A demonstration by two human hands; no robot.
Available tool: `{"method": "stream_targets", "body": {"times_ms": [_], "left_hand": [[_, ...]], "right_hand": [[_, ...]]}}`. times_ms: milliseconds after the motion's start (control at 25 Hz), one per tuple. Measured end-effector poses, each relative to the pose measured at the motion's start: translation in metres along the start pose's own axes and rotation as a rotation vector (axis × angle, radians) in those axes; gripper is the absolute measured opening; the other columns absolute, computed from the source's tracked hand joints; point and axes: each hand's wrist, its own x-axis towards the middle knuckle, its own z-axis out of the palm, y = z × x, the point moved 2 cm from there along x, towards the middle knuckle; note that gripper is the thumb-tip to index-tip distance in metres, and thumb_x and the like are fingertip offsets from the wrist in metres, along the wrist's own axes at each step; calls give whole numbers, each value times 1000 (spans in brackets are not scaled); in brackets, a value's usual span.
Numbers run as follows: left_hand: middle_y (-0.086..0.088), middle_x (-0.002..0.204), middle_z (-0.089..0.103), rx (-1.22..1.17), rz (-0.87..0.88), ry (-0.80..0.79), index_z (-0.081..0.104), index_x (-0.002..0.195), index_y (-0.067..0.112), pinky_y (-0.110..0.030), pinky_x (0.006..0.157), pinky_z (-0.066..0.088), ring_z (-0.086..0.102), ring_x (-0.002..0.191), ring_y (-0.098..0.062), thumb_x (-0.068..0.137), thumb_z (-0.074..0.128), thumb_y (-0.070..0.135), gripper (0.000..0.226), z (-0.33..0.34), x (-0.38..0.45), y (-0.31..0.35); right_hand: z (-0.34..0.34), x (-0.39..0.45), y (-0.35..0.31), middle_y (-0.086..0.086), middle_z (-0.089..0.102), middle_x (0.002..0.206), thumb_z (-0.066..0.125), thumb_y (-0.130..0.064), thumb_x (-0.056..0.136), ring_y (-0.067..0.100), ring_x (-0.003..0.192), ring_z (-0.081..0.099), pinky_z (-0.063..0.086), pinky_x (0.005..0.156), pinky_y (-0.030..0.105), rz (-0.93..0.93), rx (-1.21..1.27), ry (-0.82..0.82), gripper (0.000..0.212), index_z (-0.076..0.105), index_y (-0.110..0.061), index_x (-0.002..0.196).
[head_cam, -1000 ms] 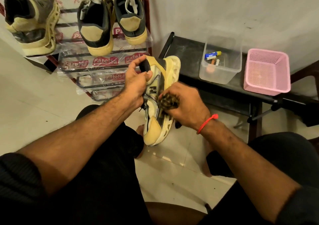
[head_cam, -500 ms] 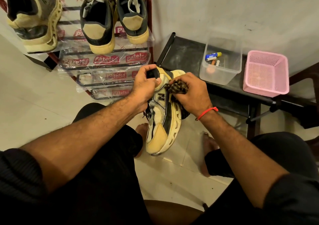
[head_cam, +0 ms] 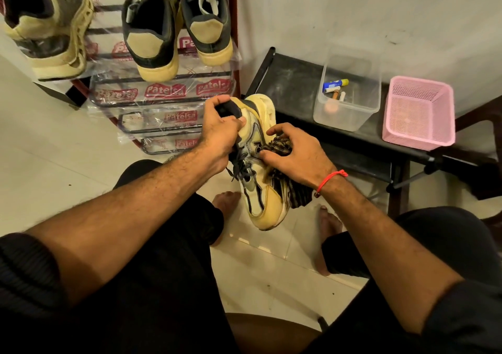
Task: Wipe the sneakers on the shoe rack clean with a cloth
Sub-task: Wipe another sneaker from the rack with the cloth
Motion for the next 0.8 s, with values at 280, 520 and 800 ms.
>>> {"method": "stream_targets", "body": {"times_ms": [280,520,800], "left_hand": [[-12,97,75,120,-329,-307,73,104,3,-34,79,60,72,85,-20,96,68,9,12,11,-12,-10],[-7,84,64,1004,213,-423,65,91,10,-32,68,42,59,78,-21,105,51,32,29,16,-11,-10],[-5,92,61,1449,700,-474,48,100,21,-45,79,49,61,87,-30,109,32,41,27,9,-9,2]], "right_hand": [[18,-6,5,-1,62,121,67,-46,84,17,109,59,52,95,38,-82,-217,-33,55,56,-25,134],[11,1,9,-2,70,103,67,-25,87,17,95,64,55,87,40,-154,-142,37,19,73,-22,105],[3,-1,9,-1,70,107,69,-22,90,12,97,62,52,93,27,-184,-63,-17,17,73,-18,106]]}}
